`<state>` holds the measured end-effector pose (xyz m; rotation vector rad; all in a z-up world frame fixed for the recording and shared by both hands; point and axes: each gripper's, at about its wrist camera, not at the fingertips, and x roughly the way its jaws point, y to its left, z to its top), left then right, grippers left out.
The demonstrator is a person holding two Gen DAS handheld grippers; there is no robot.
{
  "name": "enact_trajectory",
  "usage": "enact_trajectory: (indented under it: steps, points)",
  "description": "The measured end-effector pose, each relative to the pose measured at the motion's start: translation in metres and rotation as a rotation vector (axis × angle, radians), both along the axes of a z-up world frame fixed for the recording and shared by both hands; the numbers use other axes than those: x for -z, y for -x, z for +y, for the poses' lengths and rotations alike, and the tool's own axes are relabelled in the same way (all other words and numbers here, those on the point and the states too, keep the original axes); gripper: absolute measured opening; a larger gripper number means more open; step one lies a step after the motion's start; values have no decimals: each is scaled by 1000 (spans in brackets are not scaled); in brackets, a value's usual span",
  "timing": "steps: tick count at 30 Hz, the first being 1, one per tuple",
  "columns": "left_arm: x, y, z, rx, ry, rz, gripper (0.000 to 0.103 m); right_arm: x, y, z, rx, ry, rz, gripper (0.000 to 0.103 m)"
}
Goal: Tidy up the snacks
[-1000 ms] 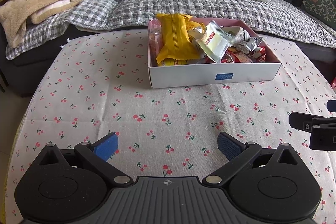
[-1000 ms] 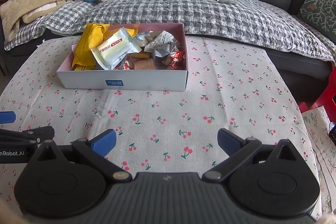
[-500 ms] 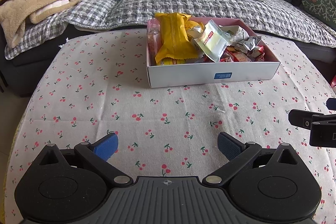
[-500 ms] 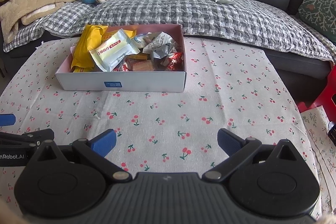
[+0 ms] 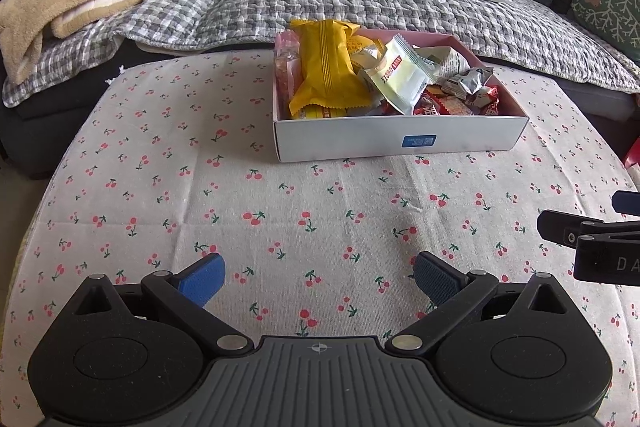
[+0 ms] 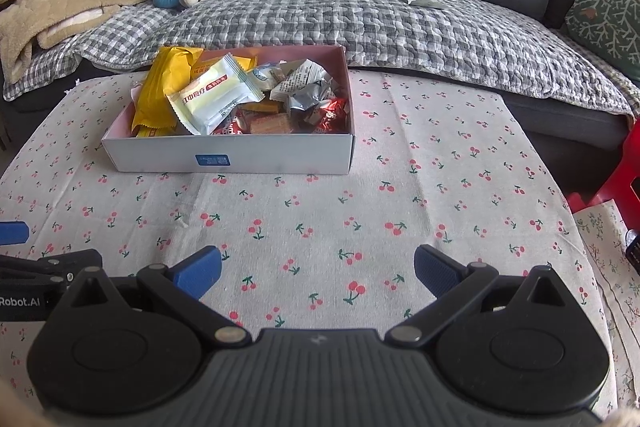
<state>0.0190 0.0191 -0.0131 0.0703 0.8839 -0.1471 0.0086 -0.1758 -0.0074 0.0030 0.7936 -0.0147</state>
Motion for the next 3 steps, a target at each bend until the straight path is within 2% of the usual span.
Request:
enact_trajectory:
  steps: [3]
  points:
    - [5,2,-2,-5,-25,-3,102,16,0,3,24,-1,5,103]
